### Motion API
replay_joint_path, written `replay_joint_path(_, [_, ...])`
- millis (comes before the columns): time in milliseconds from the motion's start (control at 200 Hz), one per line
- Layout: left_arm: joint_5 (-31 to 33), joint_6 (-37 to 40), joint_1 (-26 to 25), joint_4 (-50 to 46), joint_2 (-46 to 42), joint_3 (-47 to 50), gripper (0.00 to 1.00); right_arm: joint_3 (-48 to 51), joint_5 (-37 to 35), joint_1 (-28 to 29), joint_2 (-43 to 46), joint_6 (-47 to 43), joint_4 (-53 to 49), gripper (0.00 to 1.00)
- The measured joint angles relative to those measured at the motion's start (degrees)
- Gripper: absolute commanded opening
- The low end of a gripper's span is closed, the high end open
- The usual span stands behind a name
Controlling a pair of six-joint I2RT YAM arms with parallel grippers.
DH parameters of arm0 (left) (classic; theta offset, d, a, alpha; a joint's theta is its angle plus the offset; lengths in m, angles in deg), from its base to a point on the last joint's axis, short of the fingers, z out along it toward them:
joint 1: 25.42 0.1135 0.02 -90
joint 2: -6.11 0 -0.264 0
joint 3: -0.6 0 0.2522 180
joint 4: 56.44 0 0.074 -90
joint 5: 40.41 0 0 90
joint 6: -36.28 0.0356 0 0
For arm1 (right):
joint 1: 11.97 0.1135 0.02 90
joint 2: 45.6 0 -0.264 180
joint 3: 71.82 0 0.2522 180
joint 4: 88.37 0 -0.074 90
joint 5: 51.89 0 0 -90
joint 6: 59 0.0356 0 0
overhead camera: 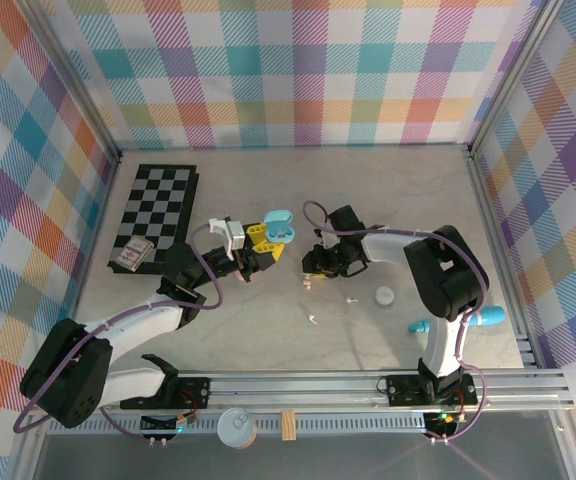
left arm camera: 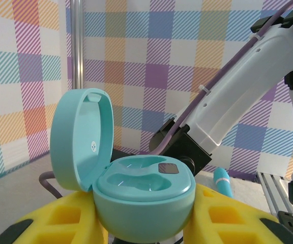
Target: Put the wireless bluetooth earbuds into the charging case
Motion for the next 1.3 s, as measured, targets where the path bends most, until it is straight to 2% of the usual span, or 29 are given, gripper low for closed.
replay_joint_path(620, [0.0,0.0,0.0,-0.04,-0.55,0.11,0.33,-1.31,-3.28,0.63,0.22,-1.01,-1.88,0.17])
replay_joint_path(1100, [0.0,0.42,0.0,-0.11,-0.55,0.11,0.33,4.68,-14.25,0.63,8.61,-0.52,-3.15,0.2])
replay_joint_path(1300, [0.0,0.85,0.0,-0.55,-0.55,0.11,0.33,9.01,-14.67,0.63,11.04,1.29,-2.6,0.21])
